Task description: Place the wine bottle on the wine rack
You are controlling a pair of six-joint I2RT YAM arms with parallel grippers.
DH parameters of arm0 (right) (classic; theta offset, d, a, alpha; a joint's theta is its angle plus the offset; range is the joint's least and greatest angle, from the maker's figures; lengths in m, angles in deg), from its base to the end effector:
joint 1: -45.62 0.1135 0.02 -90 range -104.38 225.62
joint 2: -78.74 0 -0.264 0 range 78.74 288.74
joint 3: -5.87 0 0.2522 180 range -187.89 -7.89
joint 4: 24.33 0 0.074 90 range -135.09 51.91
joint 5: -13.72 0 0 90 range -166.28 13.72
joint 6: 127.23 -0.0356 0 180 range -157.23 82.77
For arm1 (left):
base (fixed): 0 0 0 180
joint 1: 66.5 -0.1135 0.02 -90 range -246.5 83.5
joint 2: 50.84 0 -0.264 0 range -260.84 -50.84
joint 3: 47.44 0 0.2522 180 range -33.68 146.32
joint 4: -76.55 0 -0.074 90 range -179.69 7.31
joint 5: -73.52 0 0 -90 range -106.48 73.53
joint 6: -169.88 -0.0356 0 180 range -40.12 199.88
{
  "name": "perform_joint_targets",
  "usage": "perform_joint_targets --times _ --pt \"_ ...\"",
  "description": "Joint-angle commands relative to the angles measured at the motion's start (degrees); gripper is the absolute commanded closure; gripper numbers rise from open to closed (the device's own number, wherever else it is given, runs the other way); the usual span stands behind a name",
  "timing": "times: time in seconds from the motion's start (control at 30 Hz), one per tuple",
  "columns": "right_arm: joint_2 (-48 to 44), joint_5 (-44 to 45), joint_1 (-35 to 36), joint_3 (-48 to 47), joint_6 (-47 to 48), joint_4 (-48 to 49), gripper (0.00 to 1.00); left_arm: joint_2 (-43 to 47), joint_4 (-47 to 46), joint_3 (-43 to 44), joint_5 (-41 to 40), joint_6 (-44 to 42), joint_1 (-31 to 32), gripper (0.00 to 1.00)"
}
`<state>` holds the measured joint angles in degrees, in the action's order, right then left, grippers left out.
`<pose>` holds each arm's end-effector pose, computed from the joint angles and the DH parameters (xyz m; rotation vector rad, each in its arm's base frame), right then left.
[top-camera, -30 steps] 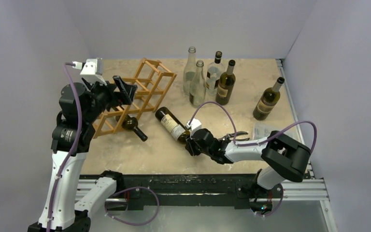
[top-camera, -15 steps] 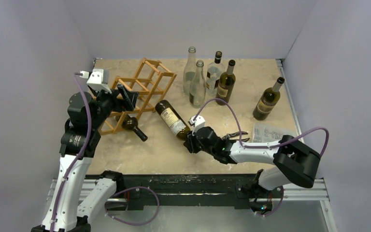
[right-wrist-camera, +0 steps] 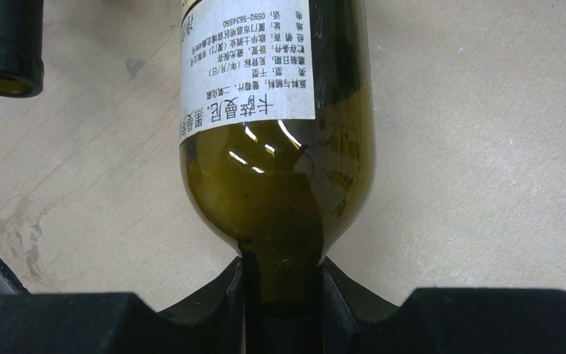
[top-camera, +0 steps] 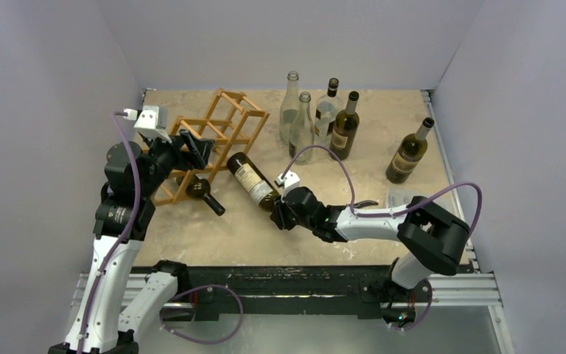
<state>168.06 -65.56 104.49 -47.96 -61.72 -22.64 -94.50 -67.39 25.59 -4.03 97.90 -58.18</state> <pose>0.1674 0.2643 0.1704 -0.5490 2.1504 0.6317 0.1541 -0.0303 0.4068 0.0207 1.7124 -0.5265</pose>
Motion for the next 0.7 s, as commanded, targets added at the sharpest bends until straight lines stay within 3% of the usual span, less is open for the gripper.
perform_joint_targets --times 0.0,0.47,0.67 --pt "-1.3 0.5 0.1 -5.9 1.4 8.8 1.0 0.4 -3.4 -0.4 0.3 0.5 -0.2 0.2" --pt "5.5 3.8 -0.8 -15.1 8.1 4.7 1.0 0.2 -3.6 -1.0 -0.4 1.2 0.1 0.22" --pt "9.6 1.0 -3.1 -21.0 9.9 3.0 1.0 -1.6 -5.0 -2.2 -0.8 -0.5 2.9 0.23"
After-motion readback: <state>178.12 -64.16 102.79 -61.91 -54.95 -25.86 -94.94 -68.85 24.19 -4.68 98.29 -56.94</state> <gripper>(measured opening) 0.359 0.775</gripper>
